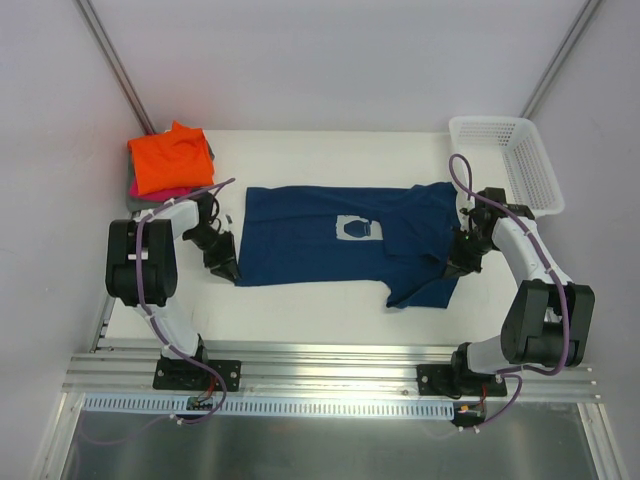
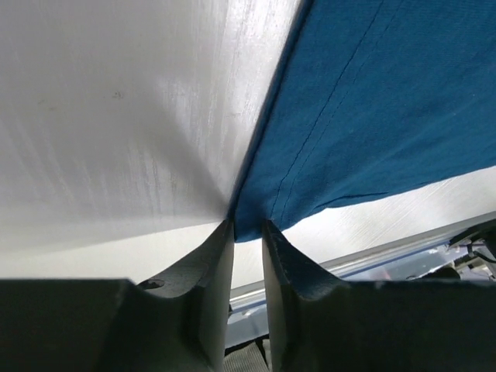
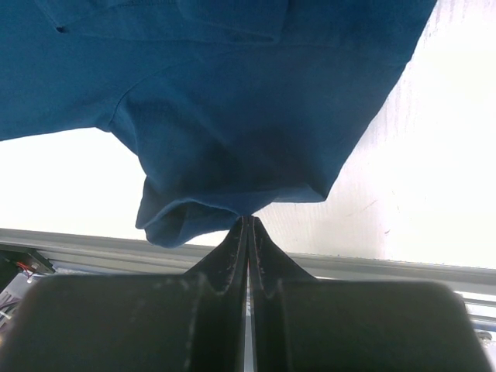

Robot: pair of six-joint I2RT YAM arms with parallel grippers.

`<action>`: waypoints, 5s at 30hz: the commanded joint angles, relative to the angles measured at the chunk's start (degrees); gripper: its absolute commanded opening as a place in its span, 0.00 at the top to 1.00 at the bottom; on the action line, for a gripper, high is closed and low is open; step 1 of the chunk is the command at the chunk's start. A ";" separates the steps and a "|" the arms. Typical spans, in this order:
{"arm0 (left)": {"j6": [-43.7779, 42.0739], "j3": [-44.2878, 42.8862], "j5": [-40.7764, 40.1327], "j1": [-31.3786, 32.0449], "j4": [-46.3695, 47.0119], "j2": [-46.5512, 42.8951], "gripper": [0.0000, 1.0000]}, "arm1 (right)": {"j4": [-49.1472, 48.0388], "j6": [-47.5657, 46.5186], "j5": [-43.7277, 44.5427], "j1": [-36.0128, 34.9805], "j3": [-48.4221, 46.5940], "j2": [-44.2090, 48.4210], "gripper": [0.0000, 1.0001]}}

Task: Fold and stack the t-shirts
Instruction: Grap the side of the flattened tshirt closest away from the robot with both arms, then fold the other side of the tshirt into a rectangle

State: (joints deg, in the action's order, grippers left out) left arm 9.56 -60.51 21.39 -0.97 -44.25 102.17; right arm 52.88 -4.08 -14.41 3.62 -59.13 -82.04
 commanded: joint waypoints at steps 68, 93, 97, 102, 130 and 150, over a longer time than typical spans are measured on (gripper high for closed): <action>-11.15 -41.70 -8.56 8.62 -3.92 12.35 1.00 | -7.18 1.53 -1.76 1.57 -38.88 -22.99 0.99; -9.65 -49.35 -10.31 6.16 -2.95 25.97 1.00 | -3.75 -0.49 -5.62 -3.09 -21.65 -21.50 0.41; -9.65 -49.70 -10.05 5.90 -2.86 25.98 1.00 | -2.09 -0.58 -5.98 -5.18 -16.11 -20.97 0.44; -9.74 -49.79 -9.26 5.28 -2.77 26.59 1.00 | -1.82 -0.76 -5.89 -7.57 -11.88 -20.70 0.46; -7.80 -47.68 -7.68 5.28 -2.77 24.48 1.00 | 0.29 -3.39 2.28 -8.10 -17.77 -23.61 0.52; -7.63 -46.54 -7.94 5.28 -2.77 23.86 1.00 | -2.26 -6.12 -0.61 -7.13 -21.02 -28.26 0.94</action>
State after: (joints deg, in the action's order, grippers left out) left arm 0.99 -107.44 12.97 5.13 -46.50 128.31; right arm 49.93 -8.99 -13.23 -3.84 -77.25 -110.39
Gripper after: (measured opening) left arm 0.008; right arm 0.079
